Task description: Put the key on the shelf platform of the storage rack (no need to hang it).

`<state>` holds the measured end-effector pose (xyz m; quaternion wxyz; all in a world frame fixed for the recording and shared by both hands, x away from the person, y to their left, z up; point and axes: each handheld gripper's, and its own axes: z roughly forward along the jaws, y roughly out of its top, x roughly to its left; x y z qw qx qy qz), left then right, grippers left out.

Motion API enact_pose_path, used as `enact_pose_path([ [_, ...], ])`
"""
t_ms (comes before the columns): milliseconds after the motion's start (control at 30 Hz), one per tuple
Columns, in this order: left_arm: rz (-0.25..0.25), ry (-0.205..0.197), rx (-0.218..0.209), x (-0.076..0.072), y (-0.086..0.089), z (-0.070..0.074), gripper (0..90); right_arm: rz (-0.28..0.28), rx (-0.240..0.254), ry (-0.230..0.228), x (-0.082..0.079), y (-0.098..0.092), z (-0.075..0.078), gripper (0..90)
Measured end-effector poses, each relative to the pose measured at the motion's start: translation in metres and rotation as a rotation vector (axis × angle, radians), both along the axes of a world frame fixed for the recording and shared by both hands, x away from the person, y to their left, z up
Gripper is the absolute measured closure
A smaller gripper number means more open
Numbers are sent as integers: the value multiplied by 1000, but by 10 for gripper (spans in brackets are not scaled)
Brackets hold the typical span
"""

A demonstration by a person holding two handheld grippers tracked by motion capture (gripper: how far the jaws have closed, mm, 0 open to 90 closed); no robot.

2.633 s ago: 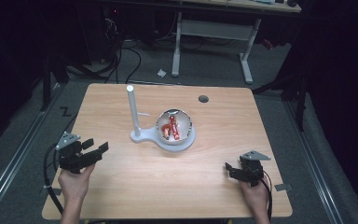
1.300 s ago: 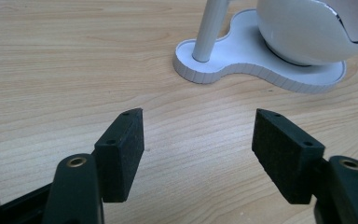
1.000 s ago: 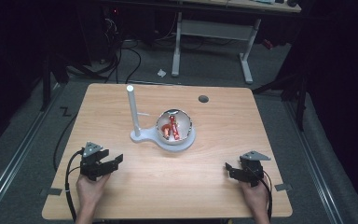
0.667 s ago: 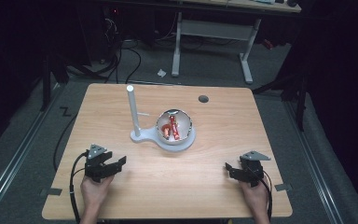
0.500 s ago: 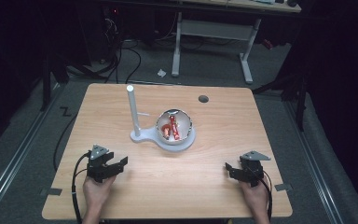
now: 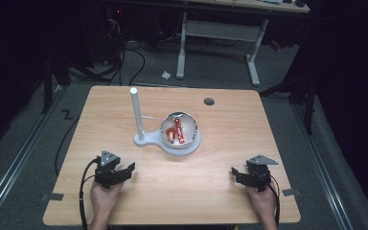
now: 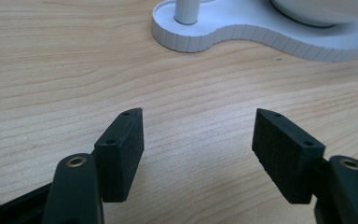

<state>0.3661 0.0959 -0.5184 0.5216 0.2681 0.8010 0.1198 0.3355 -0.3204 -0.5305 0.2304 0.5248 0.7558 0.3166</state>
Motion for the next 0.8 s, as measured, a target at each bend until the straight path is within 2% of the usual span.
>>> enact_pose_path([
  [100, -17, -6, 31, -1, -3, -4, 344, 0, 0, 0, 0, 0, 0, 289],
  [133, -5, 1, 19, -1, -5, -4, 343, 0, 0, 0, 0, 0, 0, 290],
  [267, -3, -3, 49, -1, -7, -9, 343, 0, 0, 0, 0, 0, 0, 289],
  [433, -4, -24, 61, -3, -9, -11, 343, 0, 0, 0, 0, 0, 0, 289],
  [600, -4, 10, 86, -1, -13, -14, 337, 0, 0, 0, 0, 0, 0, 289],
  [667, -13, 3, 117, -2, -16, -16, 321, 0, 0, 0, 0, 0, 0, 289],
  [800, -22, 3, 118, -3, -15, -16, 308, -1, 0, 0, 0, 0, 0, 289],
])
